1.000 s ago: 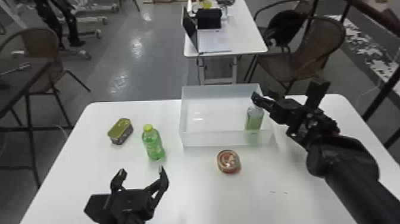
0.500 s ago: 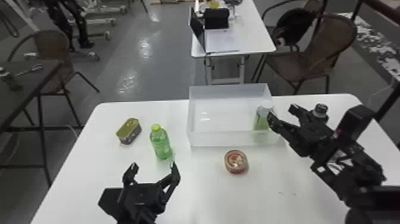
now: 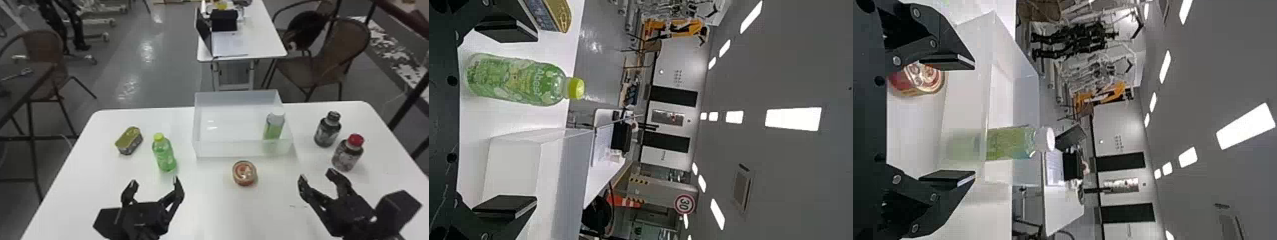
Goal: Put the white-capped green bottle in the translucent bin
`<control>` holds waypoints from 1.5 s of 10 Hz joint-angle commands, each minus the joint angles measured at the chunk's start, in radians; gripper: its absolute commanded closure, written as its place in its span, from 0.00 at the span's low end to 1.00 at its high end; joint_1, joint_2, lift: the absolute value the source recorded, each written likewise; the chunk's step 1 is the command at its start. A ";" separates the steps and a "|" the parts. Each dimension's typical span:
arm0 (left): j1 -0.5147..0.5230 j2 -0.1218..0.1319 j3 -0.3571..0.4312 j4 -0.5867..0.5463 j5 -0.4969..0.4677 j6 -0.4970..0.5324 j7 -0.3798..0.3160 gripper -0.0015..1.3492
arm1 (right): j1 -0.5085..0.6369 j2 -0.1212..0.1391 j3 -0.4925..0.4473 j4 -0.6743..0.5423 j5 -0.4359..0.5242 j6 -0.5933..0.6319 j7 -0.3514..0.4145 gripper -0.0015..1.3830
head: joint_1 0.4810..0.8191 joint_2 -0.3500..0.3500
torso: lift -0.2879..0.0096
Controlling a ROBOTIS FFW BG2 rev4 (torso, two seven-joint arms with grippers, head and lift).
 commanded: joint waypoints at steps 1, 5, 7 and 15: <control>0.010 0.007 -0.007 -0.003 0.001 0.001 0.002 0.11 | 0.061 0.008 -0.001 -0.010 0.010 -0.054 -0.033 0.35 | 0.63 0.59 | 0.82; 0.014 0.016 -0.015 -0.017 -0.001 0.008 0.013 0.11 | 0.087 0.031 -0.001 -0.018 0.039 -0.073 -0.083 0.35 | 0.63 0.57 | 0.82; 0.019 0.016 -0.015 -0.021 -0.002 0.011 0.014 0.11 | 0.088 0.039 -0.001 -0.016 0.039 -0.079 -0.086 0.35 | 0.63 0.56 | 0.82; 0.039 0.019 -0.009 -0.038 -0.004 0.029 0.016 0.11 | 0.125 0.046 0.000 -0.027 0.032 -0.104 -0.122 0.35 | 0.63 0.56 | 0.82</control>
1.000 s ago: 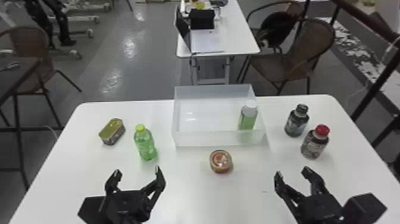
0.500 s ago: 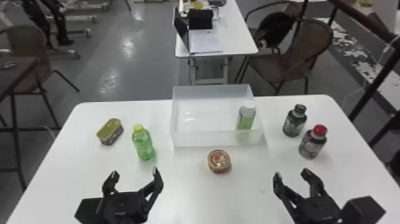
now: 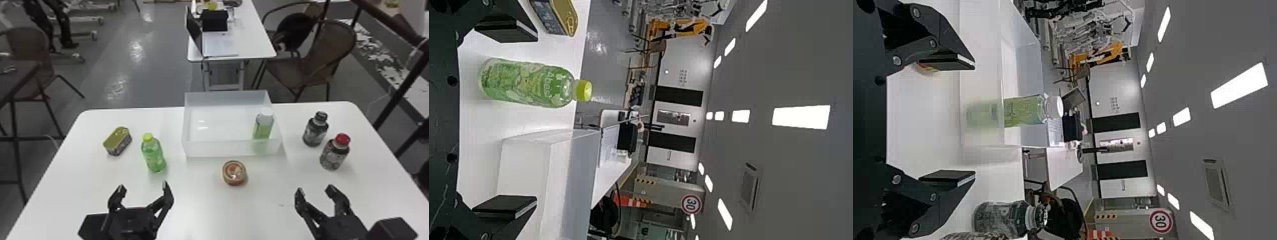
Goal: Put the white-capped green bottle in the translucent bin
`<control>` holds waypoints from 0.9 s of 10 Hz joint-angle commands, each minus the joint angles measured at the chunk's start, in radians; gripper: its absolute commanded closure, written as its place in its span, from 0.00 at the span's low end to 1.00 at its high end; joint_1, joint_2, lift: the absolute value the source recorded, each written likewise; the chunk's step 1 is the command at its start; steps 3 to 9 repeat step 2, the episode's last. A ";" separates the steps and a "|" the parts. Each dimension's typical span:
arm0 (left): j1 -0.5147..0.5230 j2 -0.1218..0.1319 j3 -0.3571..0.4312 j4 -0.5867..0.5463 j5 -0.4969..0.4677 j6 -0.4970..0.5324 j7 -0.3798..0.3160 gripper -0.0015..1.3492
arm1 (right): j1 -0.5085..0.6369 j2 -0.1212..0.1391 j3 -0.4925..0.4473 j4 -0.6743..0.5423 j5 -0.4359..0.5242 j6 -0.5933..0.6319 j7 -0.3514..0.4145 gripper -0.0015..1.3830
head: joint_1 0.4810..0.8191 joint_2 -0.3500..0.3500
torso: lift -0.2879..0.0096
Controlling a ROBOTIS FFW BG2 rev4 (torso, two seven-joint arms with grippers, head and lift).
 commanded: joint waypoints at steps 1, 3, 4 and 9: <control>0.003 0.002 -0.001 -0.002 0.000 0.004 0.000 0.11 | 0.004 0.000 0.000 -0.001 -0.002 -0.002 0.000 0.35 | 0.63 0.56 | 0.82; 0.003 0.006 -0.001 -0.004 0.000 0.004 0.000 0.11 | 0.007 -0.001 0.002 -0.007 0.012 0.002 0.002 0.35 | 0.63 0.56 | 0.82; 0.003 0.006 -0.001 -0.004 0.000 0.004 0.000 0.11 | 0.007 -0.001 0.002 -0.007 0.012 0.002 0.002 0.35 | 0.63 0.56 | 0.82; 0.003 0.006 -0.001 -0.004 0.000 0.004 0.000 0.11 | 0.007 -0.001 0.002 -0.007 0.012 0.002 0.002 0.35 | 0.63 0.56 | 0.82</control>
